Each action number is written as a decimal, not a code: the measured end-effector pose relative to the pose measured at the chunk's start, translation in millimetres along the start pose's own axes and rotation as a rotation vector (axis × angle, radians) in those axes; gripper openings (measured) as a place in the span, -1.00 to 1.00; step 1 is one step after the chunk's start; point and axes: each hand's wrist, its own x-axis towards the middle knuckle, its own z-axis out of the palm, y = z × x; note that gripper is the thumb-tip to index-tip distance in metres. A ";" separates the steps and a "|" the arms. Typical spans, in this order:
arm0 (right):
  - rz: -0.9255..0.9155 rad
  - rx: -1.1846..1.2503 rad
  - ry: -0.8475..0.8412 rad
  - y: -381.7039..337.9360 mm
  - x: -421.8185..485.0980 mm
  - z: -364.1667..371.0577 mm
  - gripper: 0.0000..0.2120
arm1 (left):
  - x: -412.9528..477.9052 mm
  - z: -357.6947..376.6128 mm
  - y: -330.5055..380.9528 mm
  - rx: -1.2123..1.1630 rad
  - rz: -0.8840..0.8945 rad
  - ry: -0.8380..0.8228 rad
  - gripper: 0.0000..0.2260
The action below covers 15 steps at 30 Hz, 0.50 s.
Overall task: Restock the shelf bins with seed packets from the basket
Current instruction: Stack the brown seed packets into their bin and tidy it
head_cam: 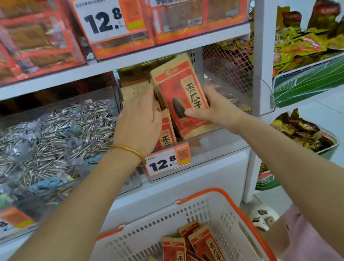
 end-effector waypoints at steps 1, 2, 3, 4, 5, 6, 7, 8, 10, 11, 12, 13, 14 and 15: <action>-0.008 -0.056 -0.001 -0.3 1.7 1.8 -0.50 | 1.0 0.8 -0.6 -0.007 0.000 -0.004 -0.60; -0.016 -0.103 -0.006 -0.6 2.6 3.6 -0.50 | 2.2 1.6 -1.2 -0.014 0.001 -0.011 -0.57; -0.020 -0.157 -0.007 1.0 3.8 5.4 -0.49 | 3.7 2.1 -2.2 -0.020 -0.001 -0.016 -0.54; -0.015 -0.212 -0.014 2.6 4.4 6.4 -0.47 | 4.6 2.3 -2.9 -0.021 -0.011 -0.022 -0.53; 0.003 -0.267 -0.026 3.6 4.9 7.4 -0.41 | 5.6 2.0 -3.6 -0.016 -0.028 -0.035 -0.52; 0.040 -0.313 -0.045 7.6 6.9 7.7 -0.32 | 6.2 1.1 -3.7 -0.008 -0.045 -0.049 -0.51; 0.075 -0.359 -0.069 9.8 8.2 7.6 -0.22 | 6.7 0.4 -4.5 0.000 -0.054 -0.060 -0.50; 0.118 -0.399 -0.113 10.4 9.4 6.9 -0.15 | 7.5 -0.8 -4.5 0.008 -0.051 -0.066 -0.49; 0.187 -0.393 -0.205 12.6 15.1 1.4 -0.07 | 9.8 -1.3 -4.8 0.040 -0.020 -0.091 -0.50; 0.230 -0.345 -0.218 10.9 17.3 -1.7 -0.05 | 11.2 -1.3 -4.8 0.060 0.000 -0.106 -0.51; 0.262 -0.282 -0.206 1.3 14.3 -2.1 -0.04 | 12.3 -1.1 -4.6 0.080 0.017 -0.118 -0.52; 0.298 -0.240 -0.199 -6.9 10.2 -2.5 -0.08 | 13.1 -0.6 -4.8 0.104 0.032 -0.128 -0.54; 0.319 -0.204 -0.176 -12.6 7.5 -2.3 -0.12 | 13.3 0.3 -4.4 0.131 0.048 -0.135 -0.55; 0.319 -0.169 -0.149 -14.5 6.8 -2.5 -0.13 | 13.7 1.3 -4.6 0.162 0.068 -0.144 -0.55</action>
